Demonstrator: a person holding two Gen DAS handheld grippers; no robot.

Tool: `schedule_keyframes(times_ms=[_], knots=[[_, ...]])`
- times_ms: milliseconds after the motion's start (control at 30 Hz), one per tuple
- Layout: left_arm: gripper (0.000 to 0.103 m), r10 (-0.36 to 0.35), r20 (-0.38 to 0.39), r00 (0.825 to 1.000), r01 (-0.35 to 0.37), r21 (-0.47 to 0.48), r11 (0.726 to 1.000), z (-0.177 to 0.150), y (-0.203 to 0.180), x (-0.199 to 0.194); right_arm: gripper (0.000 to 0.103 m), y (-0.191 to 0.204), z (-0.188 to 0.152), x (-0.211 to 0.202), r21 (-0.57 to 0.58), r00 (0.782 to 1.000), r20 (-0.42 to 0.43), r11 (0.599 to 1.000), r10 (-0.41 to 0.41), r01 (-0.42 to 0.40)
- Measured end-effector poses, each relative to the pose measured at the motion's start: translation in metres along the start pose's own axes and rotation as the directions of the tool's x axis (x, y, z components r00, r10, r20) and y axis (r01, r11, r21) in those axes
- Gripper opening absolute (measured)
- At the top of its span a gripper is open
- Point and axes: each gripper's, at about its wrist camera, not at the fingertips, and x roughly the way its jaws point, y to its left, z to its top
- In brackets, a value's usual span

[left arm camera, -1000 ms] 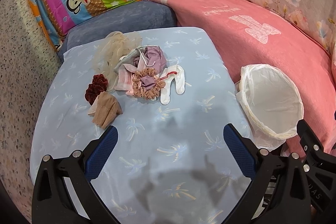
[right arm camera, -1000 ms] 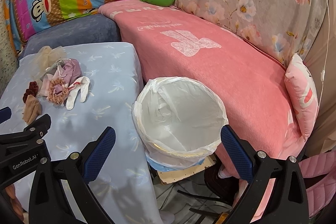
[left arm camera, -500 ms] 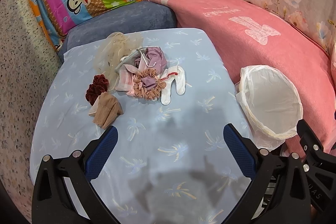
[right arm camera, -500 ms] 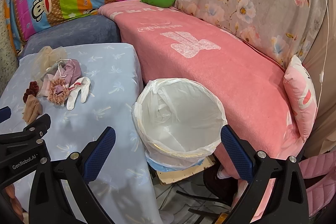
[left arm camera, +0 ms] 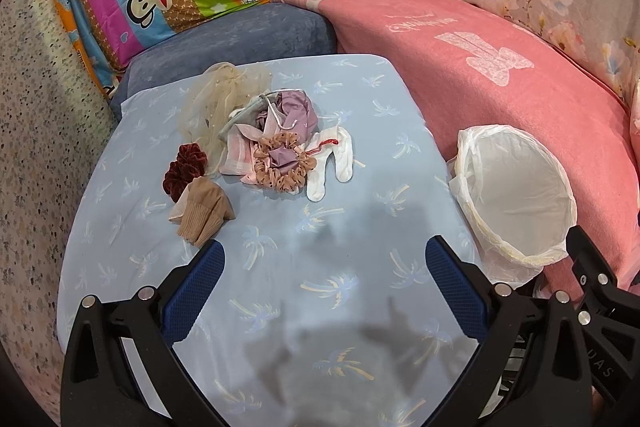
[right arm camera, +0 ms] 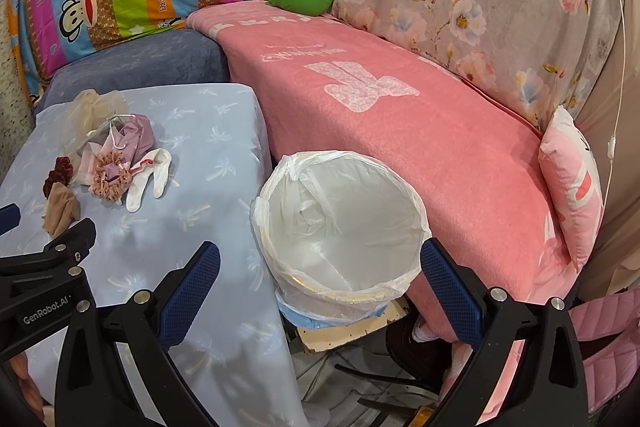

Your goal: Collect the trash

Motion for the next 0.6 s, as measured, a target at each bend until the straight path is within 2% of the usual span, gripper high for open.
schedule_keyframes(times_ms=[600], knots=[[0.096, -0.001, -0.002, 1.0, 0.001, 0.0, 1.0, 0.0013, -0.0021, -0.0002, 0.097, 0.0004, -0.0004, -0.0004, -0.001, 1.0, 0.001, 1.0, -0.001, 0.001]])
